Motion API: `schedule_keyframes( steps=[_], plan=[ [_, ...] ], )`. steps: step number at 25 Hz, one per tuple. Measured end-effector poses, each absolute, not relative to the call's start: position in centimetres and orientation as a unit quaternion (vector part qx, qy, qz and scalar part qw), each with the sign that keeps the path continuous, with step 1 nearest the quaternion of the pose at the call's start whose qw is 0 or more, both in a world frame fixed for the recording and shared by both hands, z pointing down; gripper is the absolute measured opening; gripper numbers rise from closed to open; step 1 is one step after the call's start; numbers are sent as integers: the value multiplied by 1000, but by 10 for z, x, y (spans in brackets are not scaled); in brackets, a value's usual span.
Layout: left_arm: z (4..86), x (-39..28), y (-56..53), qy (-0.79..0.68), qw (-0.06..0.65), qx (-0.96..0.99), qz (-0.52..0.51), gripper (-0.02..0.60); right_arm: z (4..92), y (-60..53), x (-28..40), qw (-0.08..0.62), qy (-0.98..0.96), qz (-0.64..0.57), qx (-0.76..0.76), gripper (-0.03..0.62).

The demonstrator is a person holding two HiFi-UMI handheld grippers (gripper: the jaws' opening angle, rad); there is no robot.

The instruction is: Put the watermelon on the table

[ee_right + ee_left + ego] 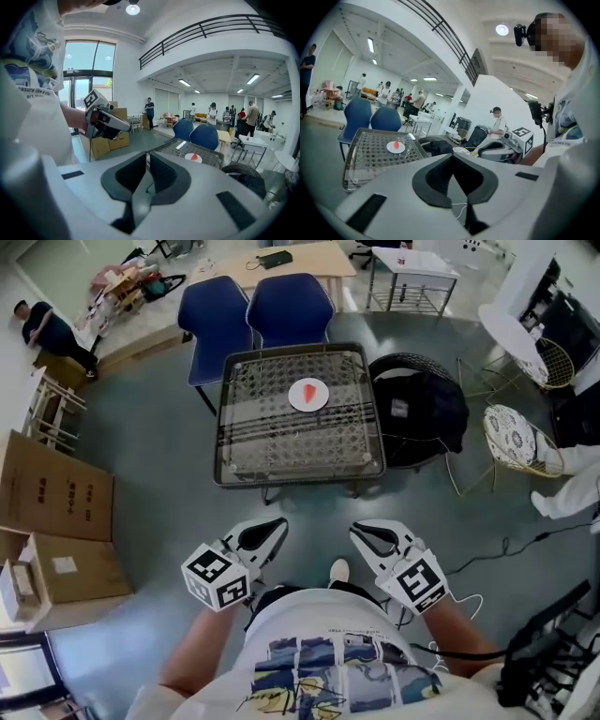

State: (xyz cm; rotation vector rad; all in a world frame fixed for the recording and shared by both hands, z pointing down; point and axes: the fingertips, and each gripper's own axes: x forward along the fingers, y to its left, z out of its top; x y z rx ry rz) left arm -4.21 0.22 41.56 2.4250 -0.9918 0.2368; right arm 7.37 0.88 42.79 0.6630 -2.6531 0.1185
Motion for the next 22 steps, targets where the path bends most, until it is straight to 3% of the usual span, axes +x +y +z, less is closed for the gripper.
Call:
schedule_keyframes(
  steps=[13,22],
  plan=[
    [381,-154,152,-338,221,912,66,9,408,147,-64,205,-952,41,222,25],
    [351,-197,192,-352,201,914,27,9,390,196,-108,196,-953,34,230,20]
  ],
)
